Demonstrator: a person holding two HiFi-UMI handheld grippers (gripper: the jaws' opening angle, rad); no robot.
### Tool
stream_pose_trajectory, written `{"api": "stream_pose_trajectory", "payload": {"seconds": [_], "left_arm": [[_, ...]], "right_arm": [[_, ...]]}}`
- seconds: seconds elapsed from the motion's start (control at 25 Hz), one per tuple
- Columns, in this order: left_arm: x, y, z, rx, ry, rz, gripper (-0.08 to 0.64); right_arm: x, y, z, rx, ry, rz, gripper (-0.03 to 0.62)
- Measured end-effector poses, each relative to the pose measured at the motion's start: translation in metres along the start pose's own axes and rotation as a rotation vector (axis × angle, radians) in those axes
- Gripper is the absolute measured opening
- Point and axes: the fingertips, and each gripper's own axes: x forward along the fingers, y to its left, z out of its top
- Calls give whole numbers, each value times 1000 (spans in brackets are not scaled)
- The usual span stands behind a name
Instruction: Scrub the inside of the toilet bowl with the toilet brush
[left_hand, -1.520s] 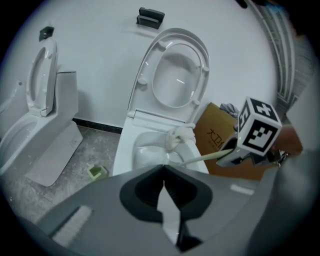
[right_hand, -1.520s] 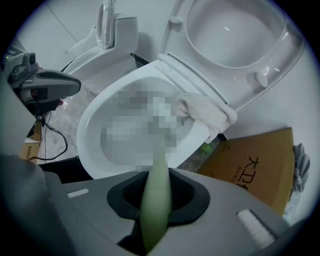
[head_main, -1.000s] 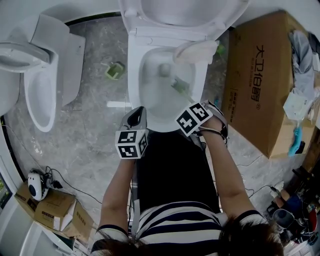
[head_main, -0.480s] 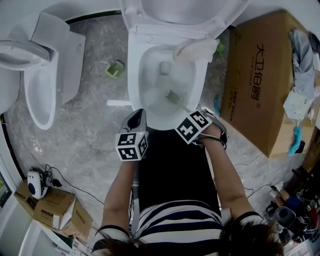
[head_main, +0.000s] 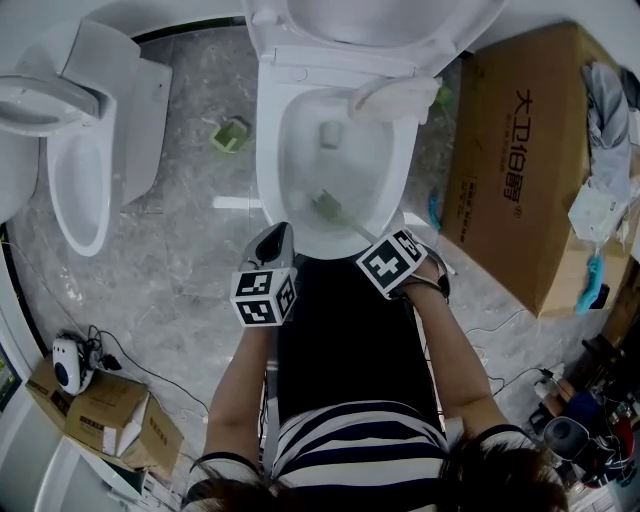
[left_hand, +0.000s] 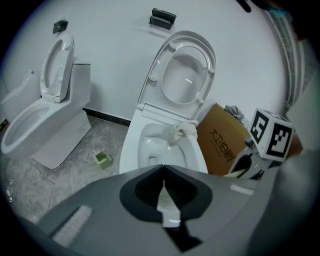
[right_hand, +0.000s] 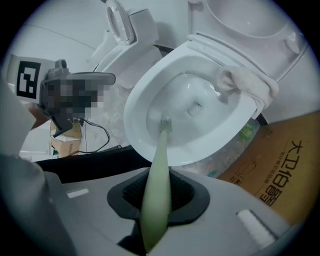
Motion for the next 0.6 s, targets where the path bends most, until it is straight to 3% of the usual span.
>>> {"api": "stream_pose_trajectory", "payload": {"seconds": [0.6], "left_arm": [[7, 10, 3, -10, -8, 2, 0]], "right_arm": [[7, -10, 62, 58, -170, 16, 75]]}}
